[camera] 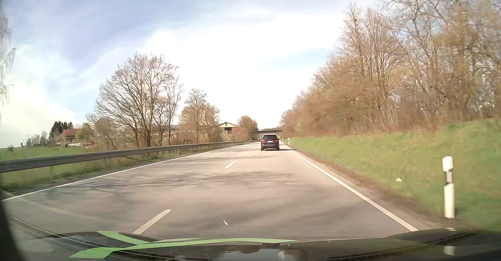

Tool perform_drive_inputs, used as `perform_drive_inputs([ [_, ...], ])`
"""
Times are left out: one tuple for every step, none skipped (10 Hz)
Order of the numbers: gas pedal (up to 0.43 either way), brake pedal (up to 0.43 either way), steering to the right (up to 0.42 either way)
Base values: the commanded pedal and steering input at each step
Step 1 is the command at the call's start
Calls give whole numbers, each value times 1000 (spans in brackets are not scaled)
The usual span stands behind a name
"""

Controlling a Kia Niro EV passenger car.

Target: Follow the waypoints while adhering to traffic rules and regulations

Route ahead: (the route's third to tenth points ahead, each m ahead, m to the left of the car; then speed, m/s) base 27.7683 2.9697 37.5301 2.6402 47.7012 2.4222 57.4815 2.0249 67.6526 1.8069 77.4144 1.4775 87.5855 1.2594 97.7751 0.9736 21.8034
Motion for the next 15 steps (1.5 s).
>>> perform_drive_inputs([
  [130,0,0],
  [130,0,0],
  [130,0,-2],
  [130,0,-2],
  [130,0,-2],
  [130,0,-2],
  [130,0,-2],
  [98,0,-2],
  [87,0,-3],
  [87,0,-2],
  [79,0,-2],
  [79,0,-3],
  [67,0,-2],
  [67,0,-2],
  [67,0,-1],
])
